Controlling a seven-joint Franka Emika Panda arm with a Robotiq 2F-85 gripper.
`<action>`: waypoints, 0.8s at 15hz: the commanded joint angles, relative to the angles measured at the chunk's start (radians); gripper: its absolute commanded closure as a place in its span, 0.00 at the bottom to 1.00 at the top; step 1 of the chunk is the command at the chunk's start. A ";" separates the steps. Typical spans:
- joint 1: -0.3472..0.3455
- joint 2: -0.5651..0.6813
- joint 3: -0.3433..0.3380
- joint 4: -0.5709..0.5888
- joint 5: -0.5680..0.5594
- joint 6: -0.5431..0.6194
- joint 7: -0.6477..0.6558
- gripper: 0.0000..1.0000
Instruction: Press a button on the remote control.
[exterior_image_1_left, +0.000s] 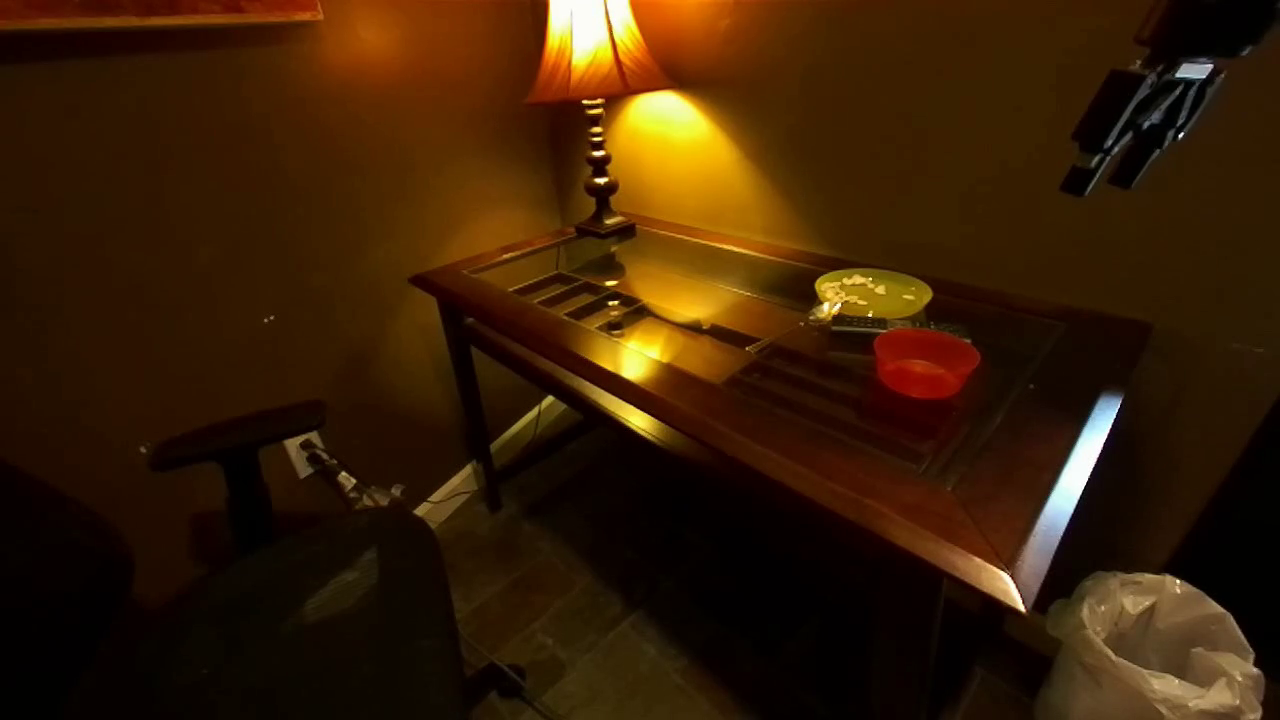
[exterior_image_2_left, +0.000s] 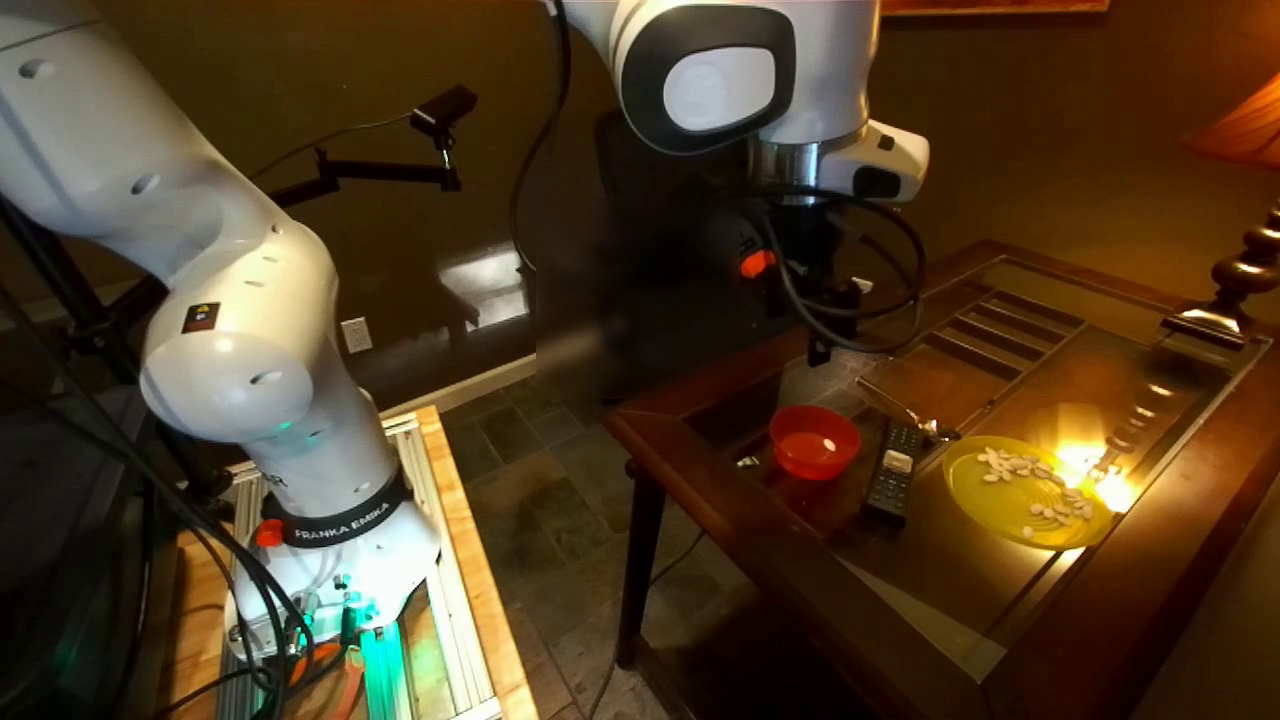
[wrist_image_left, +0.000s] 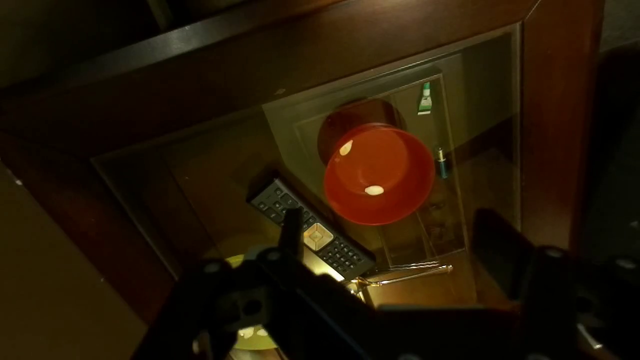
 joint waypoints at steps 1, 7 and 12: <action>-0.025 0.115 0.016 0.007 -0.048 0.149 -0.024 0.43; -0.045 0.169 0.015 0.023 -0.085 0.198 -0.007 0.85; -0.109 0.374 0.016 0.046 -0.247 0.443 0.087 1.00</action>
